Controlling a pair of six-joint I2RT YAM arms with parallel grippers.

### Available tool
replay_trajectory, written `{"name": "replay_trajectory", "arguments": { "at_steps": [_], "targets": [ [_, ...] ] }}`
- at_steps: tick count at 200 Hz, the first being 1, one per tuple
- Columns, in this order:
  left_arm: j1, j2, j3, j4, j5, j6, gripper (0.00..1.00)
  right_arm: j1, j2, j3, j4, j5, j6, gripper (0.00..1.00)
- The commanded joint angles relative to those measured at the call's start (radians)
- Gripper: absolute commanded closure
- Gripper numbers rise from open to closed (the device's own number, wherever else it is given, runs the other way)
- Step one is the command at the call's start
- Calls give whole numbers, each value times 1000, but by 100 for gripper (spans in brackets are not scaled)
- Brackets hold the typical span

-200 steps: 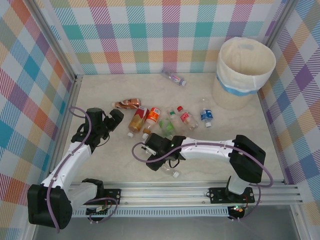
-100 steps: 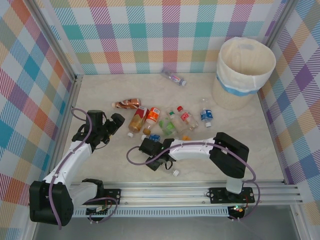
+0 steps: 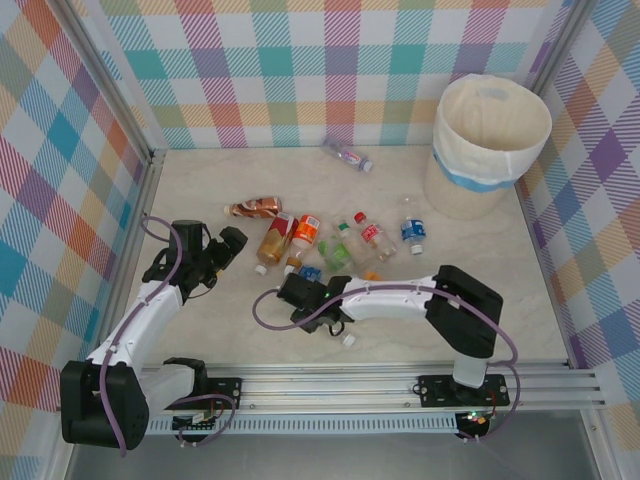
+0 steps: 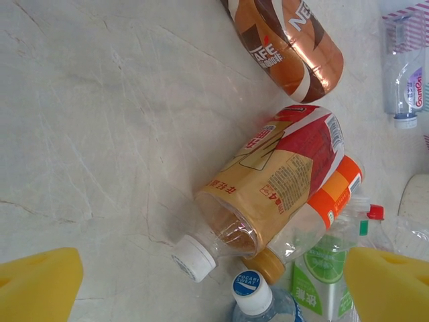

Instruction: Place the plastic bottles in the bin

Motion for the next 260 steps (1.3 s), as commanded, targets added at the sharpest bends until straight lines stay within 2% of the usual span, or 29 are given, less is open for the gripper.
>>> {"name": "replay_trajectory", "arguments": {
  "at_steps": [1, 57, 109, 129, 188, 260],
  "targets": [
    [19, 0, 25, 1, -26, -1, 0, 6, -126, -25, 67, -2, -62, 51],
    [22, -8, 33, -15, -40, -1, 0, -44, -307, -87, 193, -62, -94, 55],
    [23, -25, 8, 3, -52, -10, 0, -220, -437, -83, 254, -136, -90, 55],
    [24, -22, 11, 8, -49, -5, 0, -284, -462, -56, 274, -71, -134, 56],
    [27, 14, 15, 92, -24, -31, 0, -518, -424, 129, 346, 39, -190, 57],
    [27, 42, 25, 87, 8, -28, 0, -900, -255, 484, 324, -63, -143, 56]
  ]
}}
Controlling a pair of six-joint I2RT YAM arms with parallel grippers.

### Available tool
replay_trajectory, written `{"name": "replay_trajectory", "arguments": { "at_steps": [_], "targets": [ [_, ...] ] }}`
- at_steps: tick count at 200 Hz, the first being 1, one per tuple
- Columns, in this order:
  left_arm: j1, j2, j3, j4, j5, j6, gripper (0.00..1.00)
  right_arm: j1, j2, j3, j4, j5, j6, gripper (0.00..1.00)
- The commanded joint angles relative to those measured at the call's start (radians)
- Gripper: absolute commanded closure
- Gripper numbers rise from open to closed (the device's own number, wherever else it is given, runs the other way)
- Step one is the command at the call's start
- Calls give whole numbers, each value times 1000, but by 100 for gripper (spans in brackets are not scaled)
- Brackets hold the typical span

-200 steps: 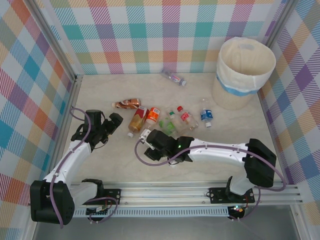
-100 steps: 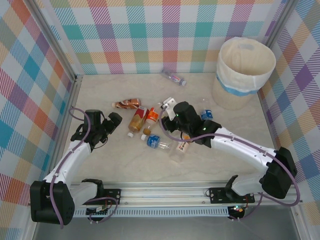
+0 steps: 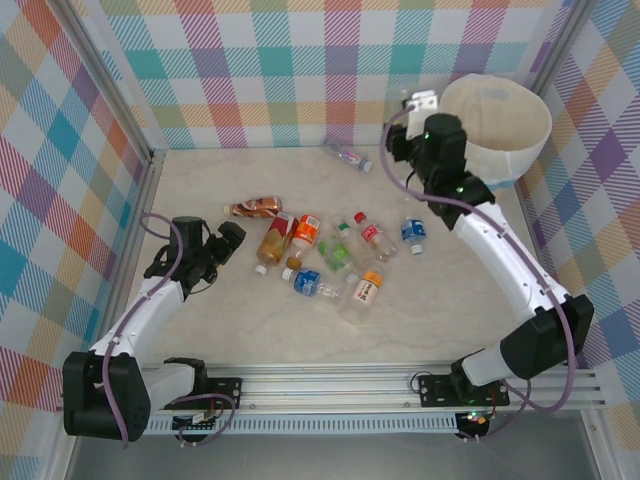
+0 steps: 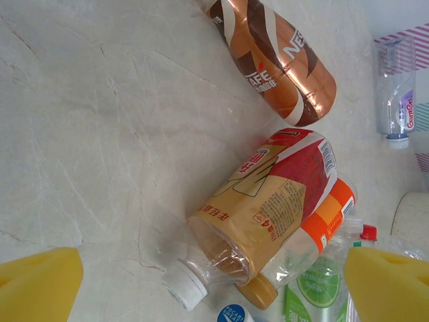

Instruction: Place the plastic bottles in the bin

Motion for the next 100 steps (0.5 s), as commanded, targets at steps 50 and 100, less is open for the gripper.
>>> {"name": "replay_trajectory", "arguments": {
  "at_steps": [50, 100],
  "targets": [
    [19, -7, 11, 8, 14, 10, 0, -266, 257, 368, -18, 61, 67, 53],
    [23, 0, 19, 10, 39, 30, 0, -342, 386, 560, -89, 135, 119, 51]
  ]
}}
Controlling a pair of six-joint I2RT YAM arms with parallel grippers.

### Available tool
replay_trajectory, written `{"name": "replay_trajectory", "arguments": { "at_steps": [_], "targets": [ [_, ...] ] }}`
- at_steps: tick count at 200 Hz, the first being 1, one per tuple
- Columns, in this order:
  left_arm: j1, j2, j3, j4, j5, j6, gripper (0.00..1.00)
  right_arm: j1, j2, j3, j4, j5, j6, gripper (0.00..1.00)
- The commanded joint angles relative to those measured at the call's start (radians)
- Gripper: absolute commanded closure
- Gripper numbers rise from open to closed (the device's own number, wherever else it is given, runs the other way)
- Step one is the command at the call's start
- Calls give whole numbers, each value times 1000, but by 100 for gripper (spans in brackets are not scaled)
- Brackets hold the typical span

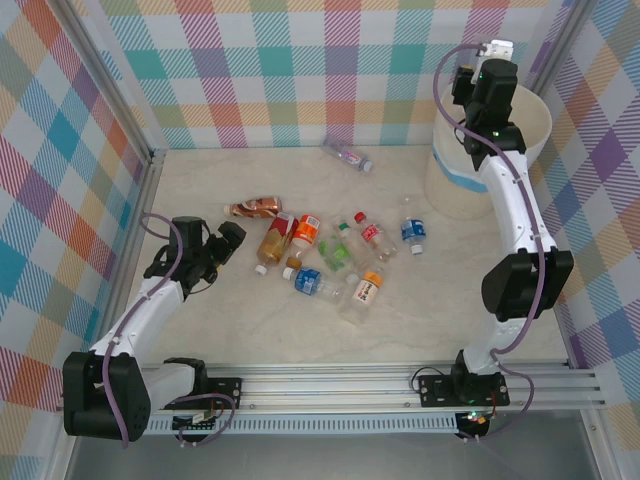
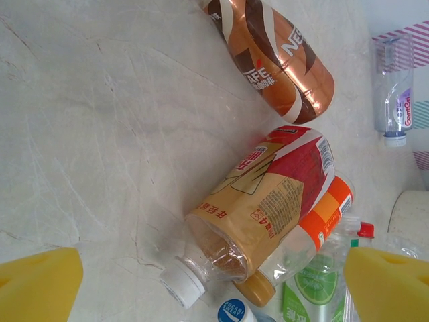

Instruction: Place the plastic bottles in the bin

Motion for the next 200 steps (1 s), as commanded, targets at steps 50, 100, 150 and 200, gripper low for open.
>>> {"name": "replay_trajectory", "arguments": {
  "at_steps": [50, 100, 150, 200],
  "targets": [
    [24, 10, 42, -53, 24, 97, 0, -88, 147, 196, -148, 174, 49, 45],
    [34, 45, 71, -92, 14, 118, 0, -163, 271, 332, -284, 269, -8, 37],
    [47, 69, 88, -112, -19, 153, 0, -172, 334, 470, -428, 303, -23, 20],
    [47, 100, 120, -106, -10, 203, 0, -147, 274, 432, -452, 300, -16, 10]
  ]
}}
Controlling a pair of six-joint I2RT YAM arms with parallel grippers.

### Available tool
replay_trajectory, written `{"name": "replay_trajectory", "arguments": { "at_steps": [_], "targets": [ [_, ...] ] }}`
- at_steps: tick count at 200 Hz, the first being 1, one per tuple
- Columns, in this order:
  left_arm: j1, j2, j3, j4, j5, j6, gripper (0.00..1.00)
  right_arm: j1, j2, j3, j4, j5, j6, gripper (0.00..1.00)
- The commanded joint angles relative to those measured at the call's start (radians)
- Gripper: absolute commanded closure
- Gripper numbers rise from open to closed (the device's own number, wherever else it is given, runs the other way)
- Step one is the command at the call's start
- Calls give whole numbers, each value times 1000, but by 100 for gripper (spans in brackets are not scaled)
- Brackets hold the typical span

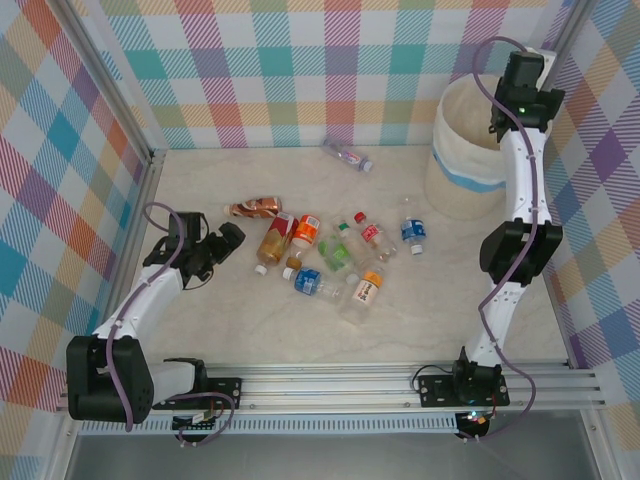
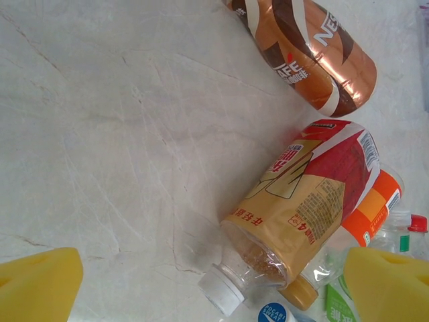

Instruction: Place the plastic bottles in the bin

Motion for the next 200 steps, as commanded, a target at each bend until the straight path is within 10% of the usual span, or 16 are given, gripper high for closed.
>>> {"name": "replay_trajectory", "arguments": {
  "at_steps": [1, 71, 170, 200],
  "targets": [
    [14, 13, 41, -14, -6, 48, 0, 23, -63, -12, -36, 11, 3, 10],
    [14, 131, 114, 36, 31, 46, 0, 166, -323, -329, 38, -151, -49, 0],
    [-9, 85, 73, 57, 104, 64, 0, 187, -888, -1322, 563, -1101, 448, 0],
    [-53, 127, 70, 105, 220, 113, 0, 246, -953, -1524, 702, -1111, 501, 0]
  ]
}}
